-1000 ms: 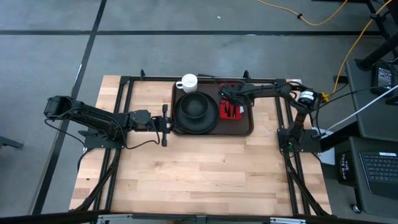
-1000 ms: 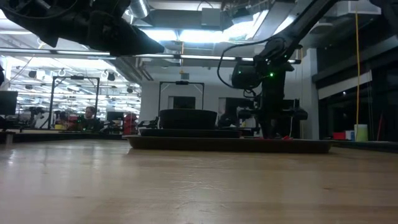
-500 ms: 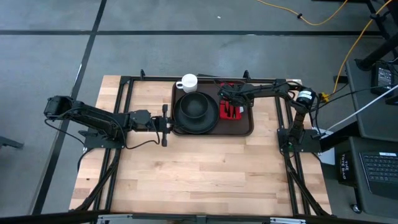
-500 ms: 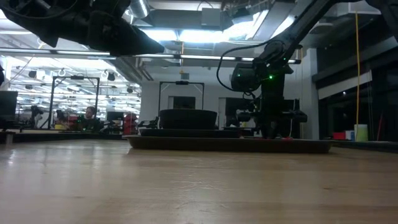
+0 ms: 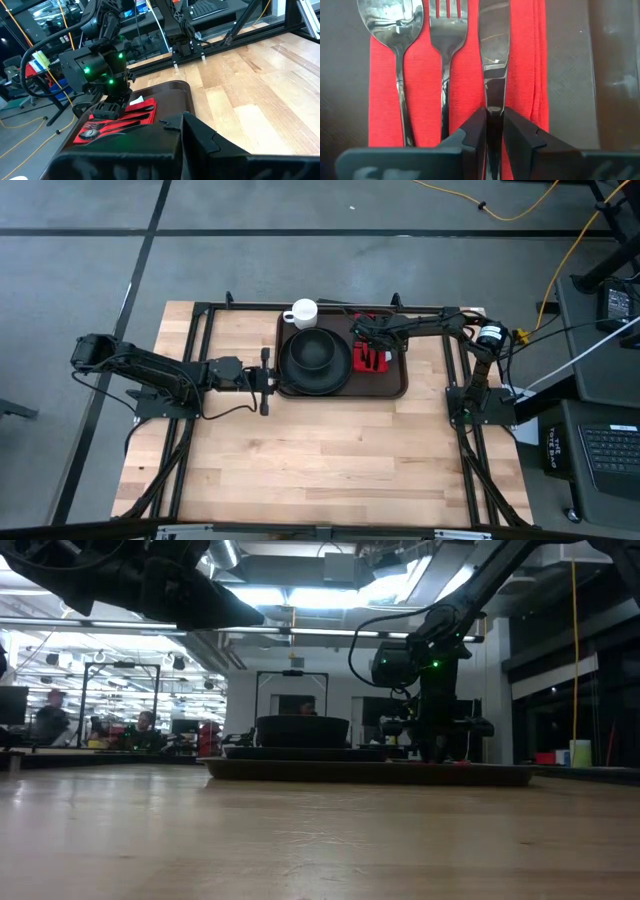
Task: Set up tray
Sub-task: Put the black table knife on the red table napkin to the right of the black fork, then return to Home Position
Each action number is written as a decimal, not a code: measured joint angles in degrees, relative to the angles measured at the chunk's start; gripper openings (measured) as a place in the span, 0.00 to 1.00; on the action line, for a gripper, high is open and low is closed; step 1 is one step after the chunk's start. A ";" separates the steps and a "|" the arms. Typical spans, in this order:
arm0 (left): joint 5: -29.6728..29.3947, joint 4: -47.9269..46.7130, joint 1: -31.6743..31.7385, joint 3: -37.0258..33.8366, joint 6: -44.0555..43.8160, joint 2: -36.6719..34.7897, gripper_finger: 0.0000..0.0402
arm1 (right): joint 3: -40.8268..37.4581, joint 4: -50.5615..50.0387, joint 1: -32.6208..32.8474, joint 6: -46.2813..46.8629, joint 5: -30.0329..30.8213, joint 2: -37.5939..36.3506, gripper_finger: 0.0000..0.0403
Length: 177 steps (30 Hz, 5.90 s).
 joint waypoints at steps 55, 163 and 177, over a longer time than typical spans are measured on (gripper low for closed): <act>0.02 0.02 -0.01 0.00 -0.01 -0.02 0.01 | -3.12 -6.09 0.70 -33.19 6.14 -35.32 0.02; -13.05 -27.98 11.38 -21.28 -15.94 -62.88 0.01 | -43.21 58.15 11.06 -73.29 -36.37 -53.65 0.01; -13.07 -27.98 11.38 -21.27 -15.92 -62.88 0.01 | -43.21 58.29 11.06 -50.92 -39.24 -53.64 0.01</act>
